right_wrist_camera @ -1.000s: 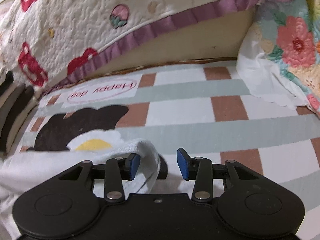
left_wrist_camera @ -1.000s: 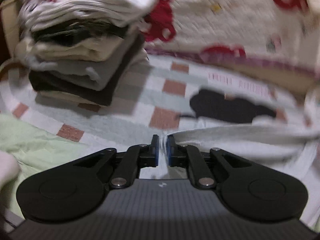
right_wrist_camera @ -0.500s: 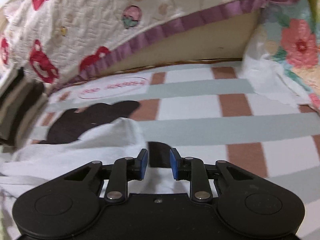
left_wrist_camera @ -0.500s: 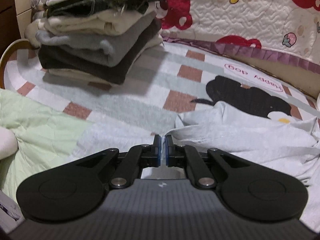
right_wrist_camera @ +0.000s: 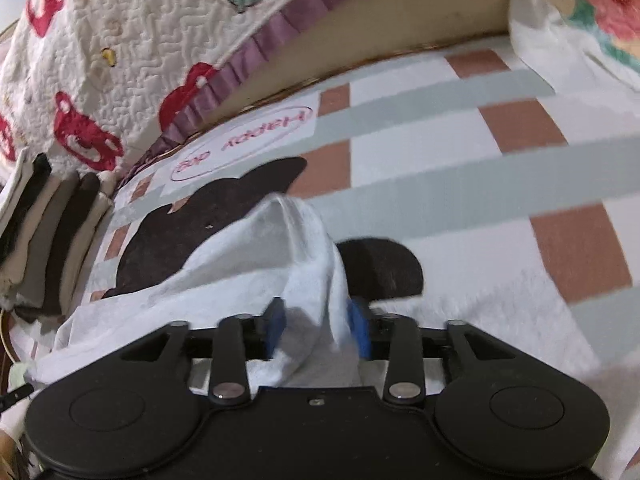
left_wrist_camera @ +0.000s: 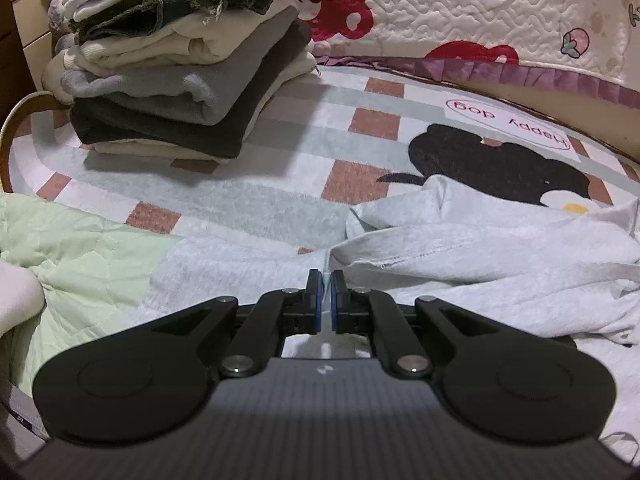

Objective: Fold clothes

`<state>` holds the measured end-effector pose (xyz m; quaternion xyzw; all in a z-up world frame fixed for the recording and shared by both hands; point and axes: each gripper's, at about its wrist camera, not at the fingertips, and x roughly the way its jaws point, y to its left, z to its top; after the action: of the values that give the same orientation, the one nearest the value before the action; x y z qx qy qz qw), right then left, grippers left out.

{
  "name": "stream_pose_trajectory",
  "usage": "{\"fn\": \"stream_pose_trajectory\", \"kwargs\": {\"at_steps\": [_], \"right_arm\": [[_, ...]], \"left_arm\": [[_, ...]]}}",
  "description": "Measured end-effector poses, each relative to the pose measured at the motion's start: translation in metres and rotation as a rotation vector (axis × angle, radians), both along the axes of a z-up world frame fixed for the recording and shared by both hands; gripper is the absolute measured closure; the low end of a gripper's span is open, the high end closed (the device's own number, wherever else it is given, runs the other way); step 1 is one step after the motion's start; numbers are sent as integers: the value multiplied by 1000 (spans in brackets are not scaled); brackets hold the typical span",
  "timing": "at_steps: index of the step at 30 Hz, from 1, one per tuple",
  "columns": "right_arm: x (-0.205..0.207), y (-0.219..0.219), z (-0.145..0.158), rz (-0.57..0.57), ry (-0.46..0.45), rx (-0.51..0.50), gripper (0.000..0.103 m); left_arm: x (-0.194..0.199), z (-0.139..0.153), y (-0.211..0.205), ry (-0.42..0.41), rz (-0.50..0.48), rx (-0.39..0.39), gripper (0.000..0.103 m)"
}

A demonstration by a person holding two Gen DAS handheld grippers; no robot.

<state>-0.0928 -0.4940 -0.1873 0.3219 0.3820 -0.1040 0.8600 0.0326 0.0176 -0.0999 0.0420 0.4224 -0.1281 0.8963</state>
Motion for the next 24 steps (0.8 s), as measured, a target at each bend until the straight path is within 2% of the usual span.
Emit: {"fn": "stream_pose_trajectory", "kwargs": {"at_steps": [3,5,11,13,16,18,20,22,24], "right_arm": [[-6,-2,-11,-33,-22,48,52],[-8,1,-10,-34,-43,21,52],[-13,30,22,60,-112,-280,53],[-15,39,34,93,-140,-383,103],[-12,27,34,91,-151,-258,99],[-9,20,29,81,-128,-209,92],[-6,17,22,64,-105,-175,91],[-5,15,14,41,-81,-141,78],[-6,14,6,33,-84,-103,73]], "left_arm": [[-2,-4,0,11,0,7,99],[-4,-6,-1,17,0,14,99],[-5,-9,-1,25,3,22,99],[-8,-11,-4,33,-7,32,99],[-14,-14,-7,31,-25,57,98],[-14,-15,-6,36,-22,56,98],[-13,-14,-5,41,-15,47,98],[-12,-12,-4,37,-12,46,98],[-12,-11,-4,38,-11,48,98]]}}
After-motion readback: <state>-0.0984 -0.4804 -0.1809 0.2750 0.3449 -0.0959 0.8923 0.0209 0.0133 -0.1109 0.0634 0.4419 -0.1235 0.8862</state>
